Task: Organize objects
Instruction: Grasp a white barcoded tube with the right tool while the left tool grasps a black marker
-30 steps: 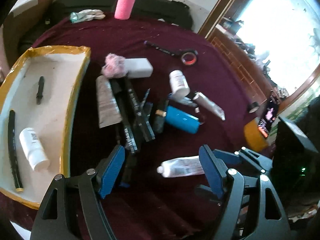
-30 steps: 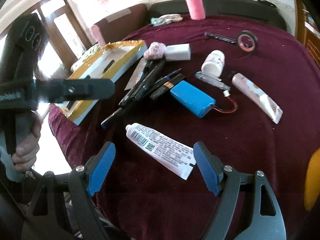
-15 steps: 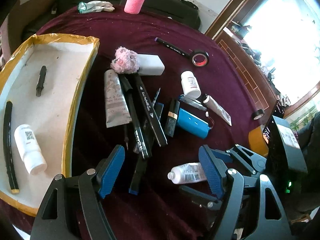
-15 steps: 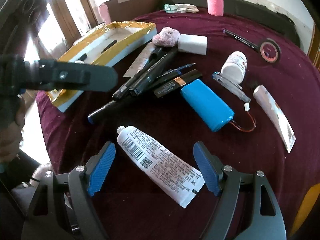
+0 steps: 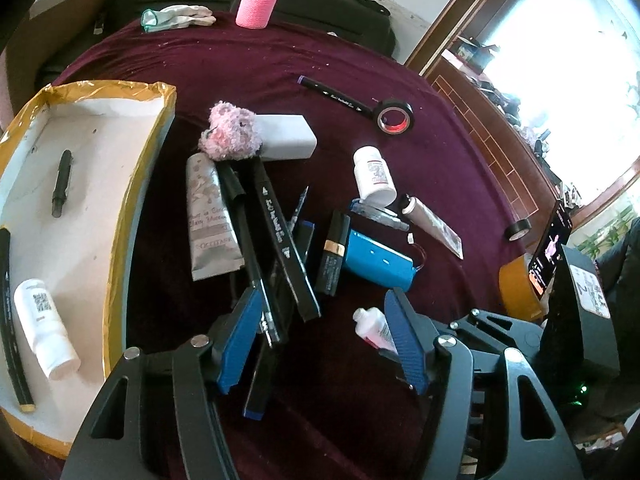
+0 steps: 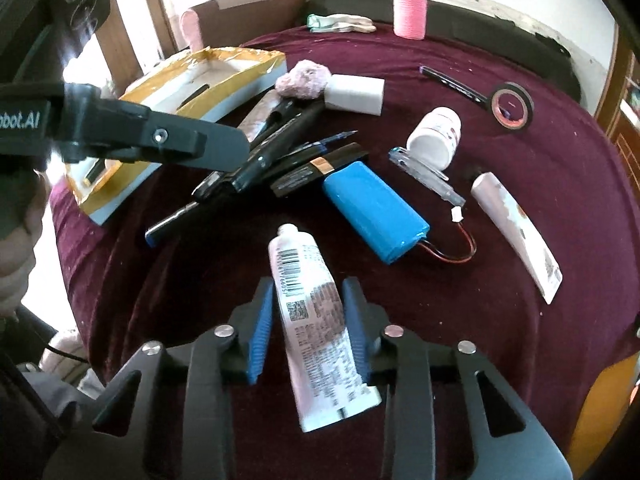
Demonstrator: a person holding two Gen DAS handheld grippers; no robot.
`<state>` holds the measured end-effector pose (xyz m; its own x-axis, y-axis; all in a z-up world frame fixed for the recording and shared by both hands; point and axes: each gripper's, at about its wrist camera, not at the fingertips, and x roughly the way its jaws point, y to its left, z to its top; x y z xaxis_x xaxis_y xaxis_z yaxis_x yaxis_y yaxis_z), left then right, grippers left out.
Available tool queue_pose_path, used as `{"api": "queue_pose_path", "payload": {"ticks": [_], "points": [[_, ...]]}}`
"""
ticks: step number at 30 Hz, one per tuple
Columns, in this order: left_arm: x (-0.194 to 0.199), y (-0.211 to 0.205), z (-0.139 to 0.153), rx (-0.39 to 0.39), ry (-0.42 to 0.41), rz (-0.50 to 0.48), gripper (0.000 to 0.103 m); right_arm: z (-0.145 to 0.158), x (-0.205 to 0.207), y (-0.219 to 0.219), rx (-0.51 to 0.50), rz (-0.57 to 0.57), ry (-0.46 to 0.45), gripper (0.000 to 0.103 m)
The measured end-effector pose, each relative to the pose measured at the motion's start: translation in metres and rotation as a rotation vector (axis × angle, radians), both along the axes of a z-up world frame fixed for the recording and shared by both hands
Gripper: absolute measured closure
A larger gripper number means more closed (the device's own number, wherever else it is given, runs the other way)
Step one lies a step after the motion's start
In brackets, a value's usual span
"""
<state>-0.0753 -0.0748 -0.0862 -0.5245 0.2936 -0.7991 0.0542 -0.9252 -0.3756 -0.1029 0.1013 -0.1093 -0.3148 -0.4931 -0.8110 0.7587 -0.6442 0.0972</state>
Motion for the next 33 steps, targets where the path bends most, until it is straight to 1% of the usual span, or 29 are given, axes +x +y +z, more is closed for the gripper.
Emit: {"api": "queue_pose_path", "payload": {"ticks": [4,6,11,15,18,21,22,23,24,25,26,27,29,33], "points": [[-0.011,0.003,-0.001,-0.016,-0.001,0.003,0.046,0.001,-0.002,0.002,-0.025,-0.024,-0.034,0.073],[-0.019,0.005,-0.002,-0.025,0.001,-0.004,0.054,0.001,-0.002,0.004,-0.040,-0.038,-0.052,0.073],[-0.039,0.005,-0.007,-0.035,-0.022,0.018,0.062,0.001,-0.001,0.008,-0.064,-0.065,-0.076,0.073],[-0.048,0.001,-0.013,-0.044,-0.045,0.039,0.062,0.001,-0.002,0.007,-0.073,-0.082,-0.092,0.073],[-0.053,0.000,-0.016,-0.074,-0.063,0.052,0.062,0.002,0.000,0.005,-0.061,-0.084,-0.073,0.073],[-0.061,-0.001,-0.021,-0.078,-0.092,0.057,0.062,0.001,0.003,0.005,-0.057,-0.085,-0.066,0.072],[-0.064,-0.001,-0.023,-0.094,-0.102,0.061,0.064,0.001,0.003,0.005,-0.056,-0.084,-0.066,0.072],[-0.066,-0.001,-0.026,-0.102,-0.116,0.068,0.069,0.001,0.003,0.005,-0.056,-0.083,-0.066,0.072],[-0.069,-0.002,-0.029,-0.101,-0.130,0.072,0.078,0.001,0.002,0.006,-0.059,-0.085,-0.069,0.072],[-0.071,-0.003,-0.033,-0.094,-0.148,0.076,0.082,0.001,0.002,0.006,-0.060,-0.085,-0.072,0.072],[-0.072,-0.005,-0.033,-0.081,-0.145,0.082,0.085,0.001,0.001,0.006,-0.061,-0.085,-0.073,0.072],[-0.073,-0.006,-0.033,-0.087,-0.150,0.088,0.088,0.001,0.000,0.007,-0.061,-0.086,-0.073,0.072],[-0.071,-0.006,-0.033,-0.099,-0.153,0.093,0.091,0.001,0.000,0.005,-0.060,-0.090,-0.076,0.072],[-0.063,-0.007,-0.033,-0.094,-0.153,0.090,0.091,0.001,-0.001,0.005,-0.053,-0.088,-0.067,0.072]]}}
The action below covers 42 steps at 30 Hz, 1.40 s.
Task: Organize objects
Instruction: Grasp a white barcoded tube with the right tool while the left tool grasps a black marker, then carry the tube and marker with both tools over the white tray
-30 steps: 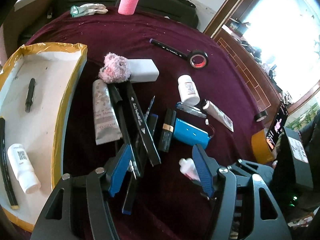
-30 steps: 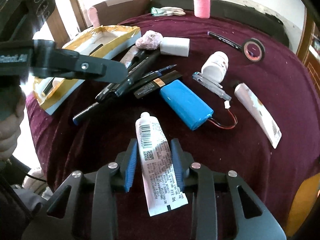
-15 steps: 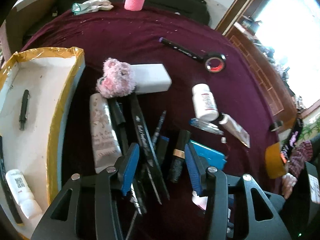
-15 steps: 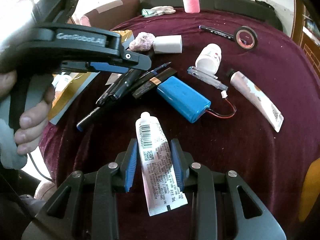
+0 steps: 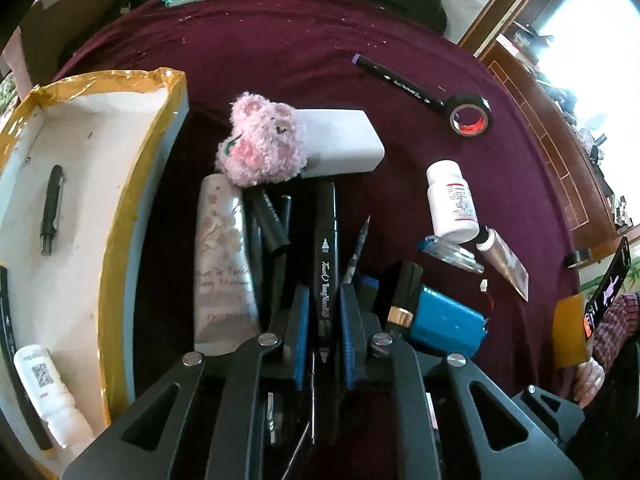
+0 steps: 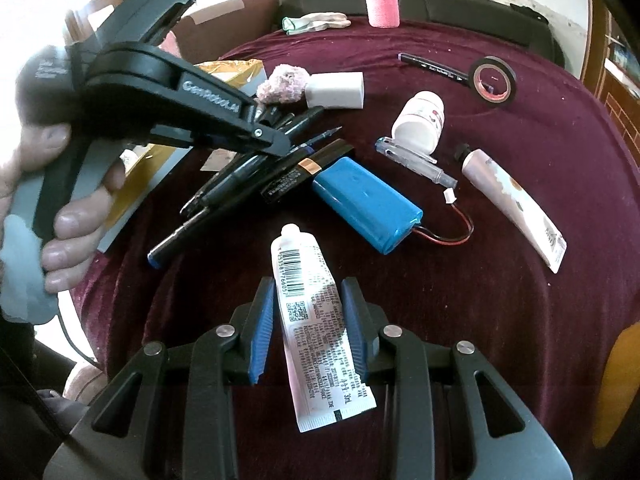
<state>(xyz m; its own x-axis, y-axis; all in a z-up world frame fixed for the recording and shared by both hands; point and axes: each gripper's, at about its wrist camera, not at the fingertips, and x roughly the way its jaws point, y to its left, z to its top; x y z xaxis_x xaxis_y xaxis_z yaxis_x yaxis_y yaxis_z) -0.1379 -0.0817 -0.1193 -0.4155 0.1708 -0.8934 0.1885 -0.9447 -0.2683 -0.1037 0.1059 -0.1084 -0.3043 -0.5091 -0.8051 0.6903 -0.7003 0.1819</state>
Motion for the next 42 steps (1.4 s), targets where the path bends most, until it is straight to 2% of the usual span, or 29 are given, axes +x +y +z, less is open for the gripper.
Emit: {"api": "queue_pose_path", "payload": {"ticks": [6,13,19,27,42], "points": [[0.015,0.002,0.002,0.007,0.019,-0.014,0.091,0.001,-0.004,0.001,-0.016,-0.022,-0.005,0.076],[0.037,-0.004,0.008,0.085,0.041,-0.007,0.091,0.008,0.001,0.009,-0.069,-0.042,-0.036,0.077],[0.054,-0.006,0.021,0.088,0.073,-0.007,0.091,0.016,0.012,0.005,-0.088,-0.061,-0.036,0.077],[0.090,-0.013,0.053,0.089,0.147,0.022,0.091,0.035,0.028,0.000,-0.128,-0.097,-0.030,0.077],[0.144,-0.035,0.107,0.054,0.263,0.084,0.091,0.078,0.056,-0.020,-0.215,-0.067,0.025,0.077]]}}
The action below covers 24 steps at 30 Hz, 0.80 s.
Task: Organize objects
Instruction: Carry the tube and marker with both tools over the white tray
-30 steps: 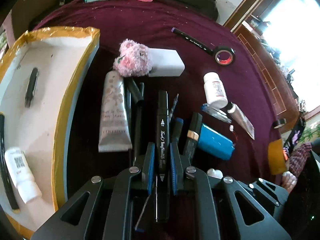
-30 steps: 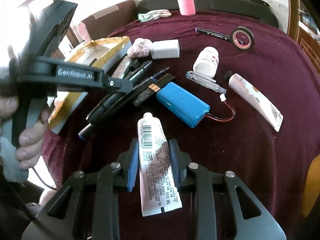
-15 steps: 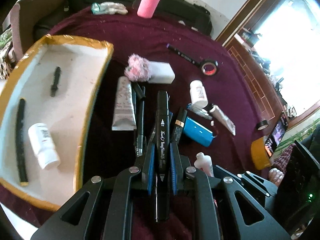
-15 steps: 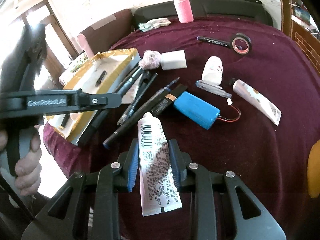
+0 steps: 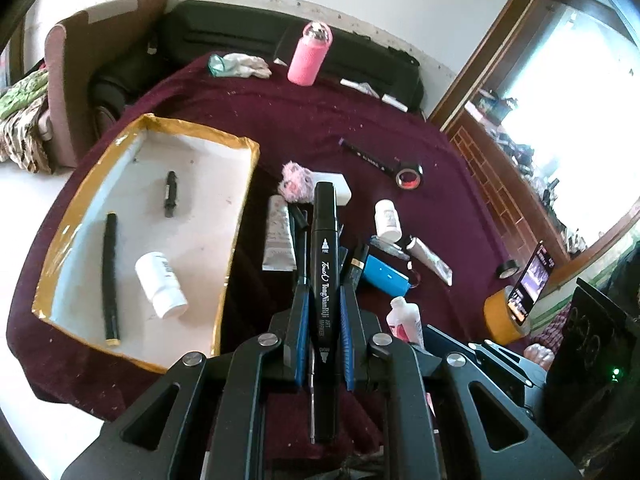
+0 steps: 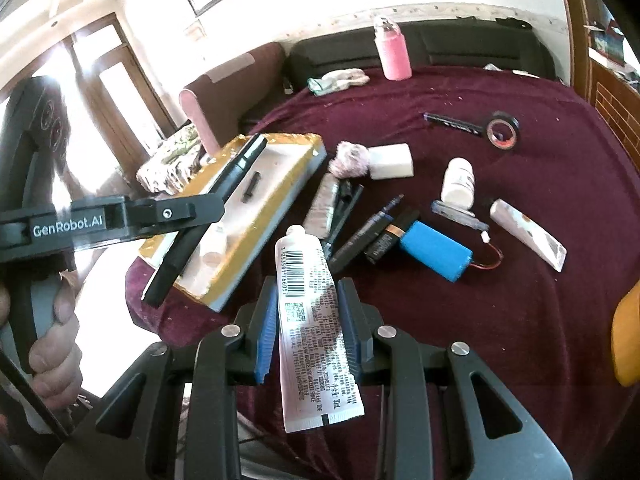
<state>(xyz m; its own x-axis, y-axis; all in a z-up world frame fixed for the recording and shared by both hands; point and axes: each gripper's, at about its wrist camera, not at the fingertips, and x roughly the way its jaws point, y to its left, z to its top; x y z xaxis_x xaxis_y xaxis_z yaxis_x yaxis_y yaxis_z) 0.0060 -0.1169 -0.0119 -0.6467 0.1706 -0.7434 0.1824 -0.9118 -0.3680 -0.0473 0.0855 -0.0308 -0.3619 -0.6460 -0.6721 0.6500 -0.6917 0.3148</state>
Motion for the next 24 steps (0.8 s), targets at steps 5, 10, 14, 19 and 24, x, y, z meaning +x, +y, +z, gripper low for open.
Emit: {"api": "queue_pose_path", "payload": {"ticks": [5,10,14,19,24], "points": [[0.012,-0.016,0.007,-0.002,0.015,0.045,0.091,0.014,0.007,-0.008,-0.032,0.017,0.028,0.077],[0.019,-0.027,0.011,-0.008,0.023,0.077,0.091,0.020,0.012,-0.019,-0.043,0.047,0.037,0.077],[0.020,-0.036,0.010,-0.010,0.018,0.097,0.091,0.020,0.012,-0.027,-0.043,0.060,0.031,0.077],[0.021,-0.049,0.006,-0.004,0.010,0.125,0.091,0.019,0.006,-0.036,-0.042,0.069,0.019,0.077],[0.022,-0.068,0.006,-0.007,0.011,0.170,0.091,0.020,0.000,-0.053,-0.040,0.094,0.014,0.077]]}}
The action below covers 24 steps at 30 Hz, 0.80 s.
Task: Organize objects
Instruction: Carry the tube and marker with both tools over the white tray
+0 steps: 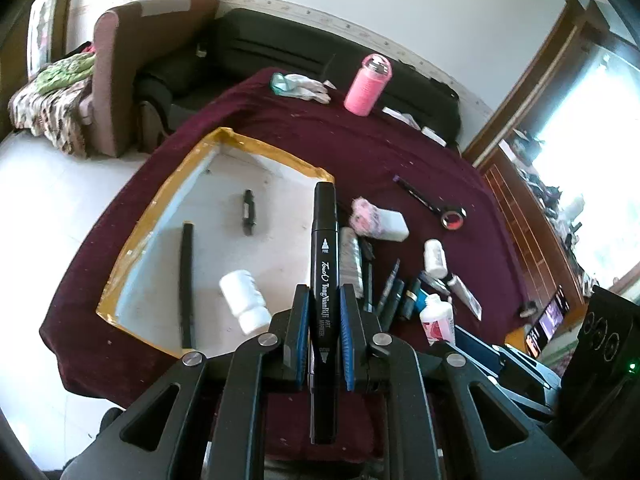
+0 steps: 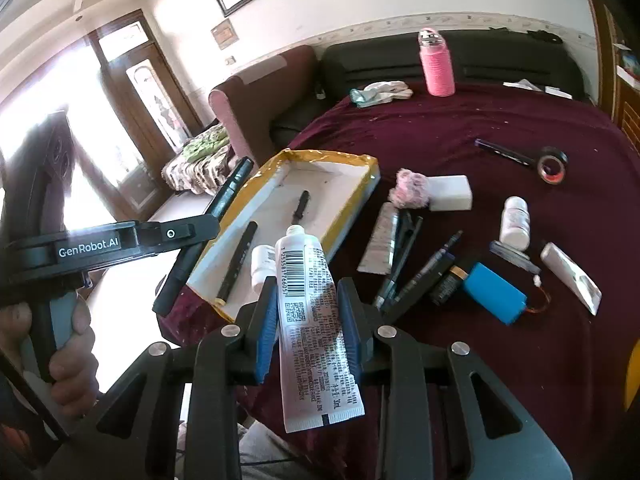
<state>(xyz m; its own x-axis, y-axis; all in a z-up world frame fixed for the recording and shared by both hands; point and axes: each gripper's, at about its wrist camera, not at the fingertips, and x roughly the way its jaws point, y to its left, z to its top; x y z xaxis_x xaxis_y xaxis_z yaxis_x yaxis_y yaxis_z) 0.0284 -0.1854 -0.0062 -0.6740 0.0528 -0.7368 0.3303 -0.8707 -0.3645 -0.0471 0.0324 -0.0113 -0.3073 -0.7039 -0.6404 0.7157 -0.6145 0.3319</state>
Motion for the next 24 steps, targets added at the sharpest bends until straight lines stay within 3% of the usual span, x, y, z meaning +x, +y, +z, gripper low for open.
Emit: {"api": "queue_pose_path", "payload": {"ticks": [10,24], "points": [[-0.015,-0.042,-0.014,0.017,-0.024,0.072,0.091,-0.005,-0.022,-0.036,0.003,0.026,-0.027,0.076],[-0.045,-0.077,-0.048,0.047,-0.077,0.086,0.091,-0.023,-0.053,-0.090,0.038,0.029,-0.060,0.076]]}}
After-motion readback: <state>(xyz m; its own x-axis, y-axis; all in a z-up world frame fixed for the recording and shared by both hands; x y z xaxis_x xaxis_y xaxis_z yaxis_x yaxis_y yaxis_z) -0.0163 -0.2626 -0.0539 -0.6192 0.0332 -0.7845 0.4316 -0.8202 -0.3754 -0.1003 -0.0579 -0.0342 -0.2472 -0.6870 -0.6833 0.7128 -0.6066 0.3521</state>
